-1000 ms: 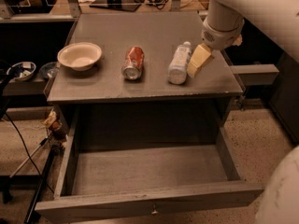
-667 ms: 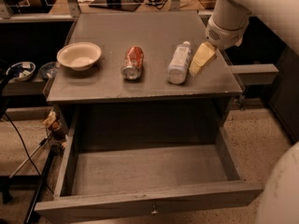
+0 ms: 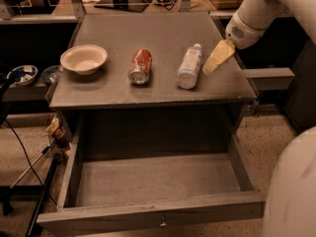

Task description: Place blue plastic bottle into top drawer

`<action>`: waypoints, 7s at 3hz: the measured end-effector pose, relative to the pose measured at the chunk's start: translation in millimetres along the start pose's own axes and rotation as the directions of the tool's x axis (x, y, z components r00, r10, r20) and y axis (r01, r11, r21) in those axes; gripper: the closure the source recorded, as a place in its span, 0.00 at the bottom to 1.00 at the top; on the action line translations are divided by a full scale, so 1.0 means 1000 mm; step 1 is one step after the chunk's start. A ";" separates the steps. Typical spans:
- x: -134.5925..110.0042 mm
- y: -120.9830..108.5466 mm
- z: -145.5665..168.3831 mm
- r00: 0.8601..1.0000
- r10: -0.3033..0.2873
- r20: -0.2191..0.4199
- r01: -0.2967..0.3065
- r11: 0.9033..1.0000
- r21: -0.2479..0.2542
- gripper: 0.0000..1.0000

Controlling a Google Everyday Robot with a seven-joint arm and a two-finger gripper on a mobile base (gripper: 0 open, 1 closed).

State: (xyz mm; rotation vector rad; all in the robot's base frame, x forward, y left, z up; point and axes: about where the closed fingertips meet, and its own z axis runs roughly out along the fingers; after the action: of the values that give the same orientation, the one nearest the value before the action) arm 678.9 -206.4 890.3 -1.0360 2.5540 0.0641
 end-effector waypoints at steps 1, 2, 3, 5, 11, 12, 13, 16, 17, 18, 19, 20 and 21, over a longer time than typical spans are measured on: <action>0.000 0.000 0.000 1.000 0.000 0.000 0.000 1.000 0.000 0.00; -0.003 -0.001 0.002 0.996 -0.043 0.074 0.047 0.997 -0.064 0.00; -0.011 -0.002 0.007 0.980 -0.095 0.178 0.125 0.978 -0.169 0.00; -0.031 0.001 0.031 0.976 -0.149 0.156 0.176 0.968 -0.176 0.00; -0.063 0.015 0.015 0.985 -0.163 0.059 0.170 0.978 -0.125 0.00; -0.059 0.034 0.000 0.992 -0.114 0.055 0.121 0.982 -0.146 0.00; -0.062 0.034 0.011 0.991 -0.119 0.059 0.127 0.980 -0.151 0.00; -0.075 0.039 0.043 0.986 -0.159 0.040 0.164 0.961 -0.222 0.00; -0.075 0.039 0.043 0.986 -0.159 0.040 0.164 0.961 -0.222 0.00; -0.073 0.045 0.063 0.984 -0.145 0.102 0.168 0.946 -0.277 0.00; -0.073 0.045 0.063 0.984 -0.145 0.102 0.168 0.946 -0.277 0.00; -0.073 0.045 0.063 0.984 -0.145 0.102 0.168 0.946 -0.277 0.27; -0.073 0.045 0.063 0.984 -0.145 0.102 0.168 0.946 -0.277 0.50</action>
Offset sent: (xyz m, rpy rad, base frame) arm 0.0100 -0.0032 0.0125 0.2533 -0.0629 0.2365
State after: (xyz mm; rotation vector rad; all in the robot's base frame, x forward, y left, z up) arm 717.2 -114.2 854.5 -1.3107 2.4269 0.4341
